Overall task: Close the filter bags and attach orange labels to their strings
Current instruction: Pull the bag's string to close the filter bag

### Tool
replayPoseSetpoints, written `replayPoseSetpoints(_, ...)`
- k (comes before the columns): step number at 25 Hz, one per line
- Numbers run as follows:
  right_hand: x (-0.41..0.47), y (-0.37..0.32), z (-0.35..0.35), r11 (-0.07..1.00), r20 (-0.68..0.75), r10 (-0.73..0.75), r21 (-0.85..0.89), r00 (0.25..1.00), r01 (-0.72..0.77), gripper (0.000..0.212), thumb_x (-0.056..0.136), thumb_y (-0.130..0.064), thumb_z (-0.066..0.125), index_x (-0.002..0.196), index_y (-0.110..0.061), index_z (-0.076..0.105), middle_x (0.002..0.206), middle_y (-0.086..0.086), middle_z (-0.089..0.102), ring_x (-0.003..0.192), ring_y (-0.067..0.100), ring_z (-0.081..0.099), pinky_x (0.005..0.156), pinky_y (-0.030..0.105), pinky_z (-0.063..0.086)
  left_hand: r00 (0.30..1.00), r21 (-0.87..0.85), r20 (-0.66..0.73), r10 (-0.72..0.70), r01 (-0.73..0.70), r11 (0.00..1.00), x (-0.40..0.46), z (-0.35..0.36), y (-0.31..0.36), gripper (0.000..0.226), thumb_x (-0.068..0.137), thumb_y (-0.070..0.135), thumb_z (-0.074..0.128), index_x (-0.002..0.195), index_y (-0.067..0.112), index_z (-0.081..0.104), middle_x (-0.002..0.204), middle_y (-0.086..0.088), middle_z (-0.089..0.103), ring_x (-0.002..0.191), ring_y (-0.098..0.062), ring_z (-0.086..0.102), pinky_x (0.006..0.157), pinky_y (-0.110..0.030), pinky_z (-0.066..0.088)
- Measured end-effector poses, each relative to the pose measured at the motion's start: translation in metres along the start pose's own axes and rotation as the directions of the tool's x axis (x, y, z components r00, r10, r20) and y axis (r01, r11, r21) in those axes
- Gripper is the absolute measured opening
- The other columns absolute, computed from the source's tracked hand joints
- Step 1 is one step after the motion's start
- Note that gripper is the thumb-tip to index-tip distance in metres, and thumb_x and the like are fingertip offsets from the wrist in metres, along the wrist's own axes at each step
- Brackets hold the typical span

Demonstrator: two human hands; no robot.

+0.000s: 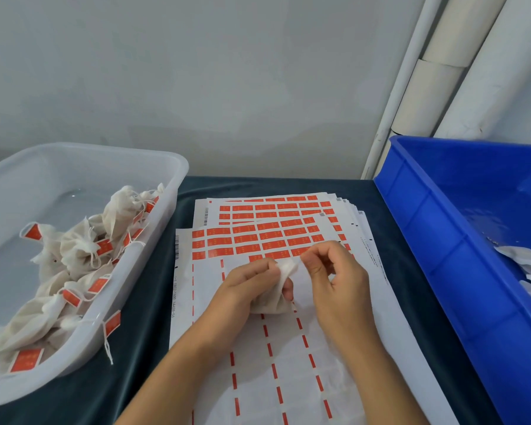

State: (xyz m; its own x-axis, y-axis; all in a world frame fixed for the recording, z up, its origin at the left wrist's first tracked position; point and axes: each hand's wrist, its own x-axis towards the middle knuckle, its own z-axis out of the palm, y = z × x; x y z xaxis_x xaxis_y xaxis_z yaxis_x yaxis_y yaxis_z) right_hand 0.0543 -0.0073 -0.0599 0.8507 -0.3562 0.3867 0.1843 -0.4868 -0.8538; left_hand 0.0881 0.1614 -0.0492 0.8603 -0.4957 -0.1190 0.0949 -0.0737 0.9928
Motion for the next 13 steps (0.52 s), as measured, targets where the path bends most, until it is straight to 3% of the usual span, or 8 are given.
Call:
replayPoseSetpoints(3,-0.002,-0.001,0.004,0.999,0.073,-0.012,-0.052,0.997,0.016,0.014,0.096,-0.047,0.058,0.100,-0.034,0.062,0.105,-0.026,0.065,0.107,-0.006,0.059,0.085,0.000,0.044,0.998,-0.129,-0.041,0.041,-0.046,0.991,0.001,-0.005,-0.003,0.038,0.096,0.053,0.057,0.099,0.020,0.077,0.110,-0.006,0.074,0.111,-0.028,0.069,0.109,-0.050,0.051)
replayPoseSetpoints(7,-0.005,-0.002,0.005,0.986,0.142,-0.101,-0.117,0.985,0.118,0.011,0.100,-0.045,0.056,0.108,-0.039,0.061,0.113,-0.030,0.063,0.111,-0.006,0.059,0.091,0.001,0.044,0.998,-0.267,-0.057,0.025,-0.039,0.963,0.002,-0.004,-0.001,0.037,0.095,0.060,0.061,0.121,0.037,0.074,0.131,0.003,0.071,0.125,-0.024,0.066,0.110,-0.050,0.051)
replayPoseSetpoints(10,-0.006,-0.002,0.003,0.972,0.152,-0.169,-0.140,0.974,0.190,0.010,0.102,-0.040,0.059,0.110,-0.035,0.062,0.114,-0.026,0.063,0.110,0.000,0.060,0.093,0.006,0.047,0.992,-0.162,-0.124,0.035,-0.055,0.985,0.003,0.004,0.002,0.035,0.094,0.061,0.059,0.116,0.040,0.076,0.124,0.009,0.074,0.119,-0.019,0.069,0.106,-0.046,0.054)
replayPoseSetpoints(13,-0.006,-0.009,0.002,0.965,0.119,-0.235,-0.091,0.965,0.246,0.014,0.100,-0.044,0.057,0.103,-0.031,0.063,0.106,-0.023,0.063,0.104,0.005,0.062,0.089,0.009,0.050,0.979,0.043,-0.149,0.136,-0.131,0.990,0.005,0.009,0.003,0.032,0.099,0.054,0.054,0.103,0.033,0.079,0.102,0.007,0.078,0.101,-0.017,0.072,0.095,-0.037,0.060)
